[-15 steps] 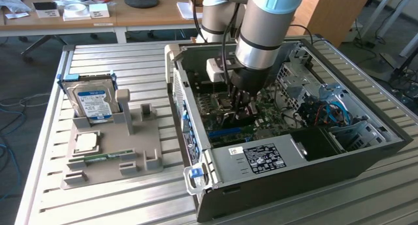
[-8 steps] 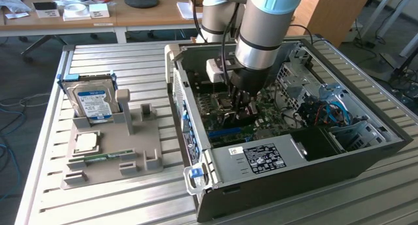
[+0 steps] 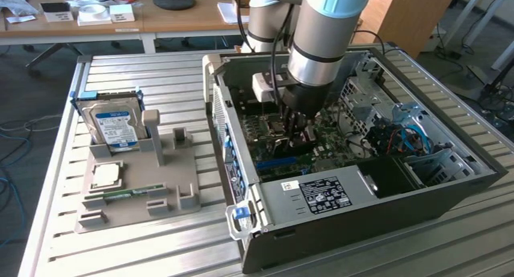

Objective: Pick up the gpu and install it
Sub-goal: 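Insert the gpu into the slot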

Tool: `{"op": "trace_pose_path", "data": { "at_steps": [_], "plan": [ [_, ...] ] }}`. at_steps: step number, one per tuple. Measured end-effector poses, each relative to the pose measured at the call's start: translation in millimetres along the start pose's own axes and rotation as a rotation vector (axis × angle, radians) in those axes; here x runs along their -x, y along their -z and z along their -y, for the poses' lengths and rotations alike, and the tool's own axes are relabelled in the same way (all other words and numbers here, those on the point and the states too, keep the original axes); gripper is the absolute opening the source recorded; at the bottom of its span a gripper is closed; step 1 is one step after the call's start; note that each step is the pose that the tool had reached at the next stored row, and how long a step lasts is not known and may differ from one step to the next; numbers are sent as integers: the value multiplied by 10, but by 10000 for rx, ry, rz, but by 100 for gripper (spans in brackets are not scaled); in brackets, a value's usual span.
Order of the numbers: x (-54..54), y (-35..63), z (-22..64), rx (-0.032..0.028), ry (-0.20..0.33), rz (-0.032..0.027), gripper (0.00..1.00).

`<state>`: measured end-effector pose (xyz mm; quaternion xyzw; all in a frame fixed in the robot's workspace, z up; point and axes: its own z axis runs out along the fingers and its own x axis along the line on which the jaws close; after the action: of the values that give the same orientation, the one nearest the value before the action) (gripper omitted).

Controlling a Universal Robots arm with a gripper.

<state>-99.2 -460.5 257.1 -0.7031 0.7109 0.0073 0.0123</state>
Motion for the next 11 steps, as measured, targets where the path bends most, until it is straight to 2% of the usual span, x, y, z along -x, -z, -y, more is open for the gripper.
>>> {"op": "trace_pose_path", "data": {
  "at_steps": [3, 11],
  "plan": [
    [0, -8, -1, -45, 24, 3, 27],
    [0, -16, -21, -60, 41, 3, 27]
  ]
}}
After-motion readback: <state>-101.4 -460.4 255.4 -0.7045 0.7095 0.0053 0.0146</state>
